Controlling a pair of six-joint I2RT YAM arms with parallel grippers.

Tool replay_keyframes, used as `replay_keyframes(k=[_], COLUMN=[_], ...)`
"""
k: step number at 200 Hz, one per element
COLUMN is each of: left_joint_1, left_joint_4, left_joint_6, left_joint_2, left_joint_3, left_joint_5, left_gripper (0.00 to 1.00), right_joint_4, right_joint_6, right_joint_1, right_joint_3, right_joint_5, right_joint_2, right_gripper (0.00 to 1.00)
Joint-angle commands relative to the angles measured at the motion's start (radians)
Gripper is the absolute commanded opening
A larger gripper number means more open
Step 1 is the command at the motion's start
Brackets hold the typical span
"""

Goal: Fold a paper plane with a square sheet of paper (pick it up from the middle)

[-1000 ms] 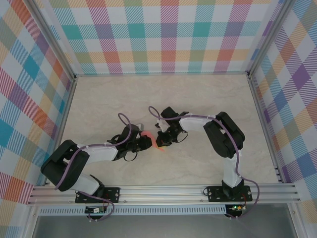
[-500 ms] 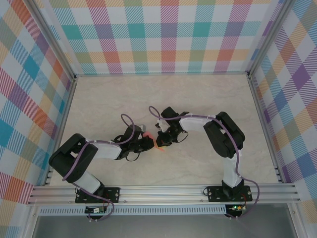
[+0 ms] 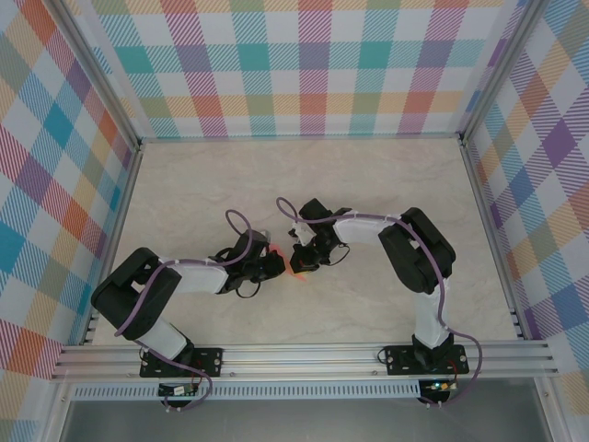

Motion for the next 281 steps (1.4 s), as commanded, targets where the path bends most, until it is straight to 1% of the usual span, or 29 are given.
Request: replay_keyframes(k=[1,79,145,170,180,196,218,230,252,281], left_joint_1=[0.045,0.17,0.279,0.289,0.284,0.253,0.191,0.158,0.102,0.027], left_joint_4=[-0.116,-0.13,-0.162,-0.201,-0.202,-0.209,-0.232,-0.221,-0.158,-0.059], left_joint_6=[0.013,0.031,0.064,0.078,0.08,0.075,0.061,0.039,-0.009,-0.052], left_joint_2=[0.0,-0.063,-0.111,-0.174,-0.217,-0.294,-0.386,-0.409,-0.376,-0.231], left_joint_3=[-0.012,-0.068,-0.065,-0.042,-0.039,-0.04,-0.041,-0.048,-0.05,-0.006], left_joint_5=[-0.126,-0.122,-0.105,-0.072,-0.04,-0.025,-0.049,-0.058,-0.042,-0.014], left_gripper=[0.09,0.09,0.09,0.09,0.09,0.09,0.1,0.1,0.11,0.1], right_joint_4=[-0.096,-0.098,-0.1,-0.103,-0.104,-0.104,-0.105,-0.105,-0.107,-0.108], right_joint_6=[-0.004,-0.002,-0.003,-0.004,-0.004,-0.004,-0.003,-0.003,-0.001,0.003], right_joint_1=[-0.005,-0.006,-0.007,-0.007,-0.007,-0.006,-0.007,-0.006,-0.007,-0.006], right_joint_3=[-0.067,-0.079,-0.08,-0.079,-0.08,-0.079,-0.078,-0.077,-0.078,-0.079], right_joint_5=[0.161,0.183,0.184,0.182,0.183,0.183,0.183,0.183,0.183,0.185], right_joint_2=[0.072,0.091,0.097,0.095,0.096,0.096,0.1,0.101,0.102,0.105], right_gripper=[0.0,0.0,0.0,0.0,0.0,0.0,0.0,0.0,0.0,0.0])
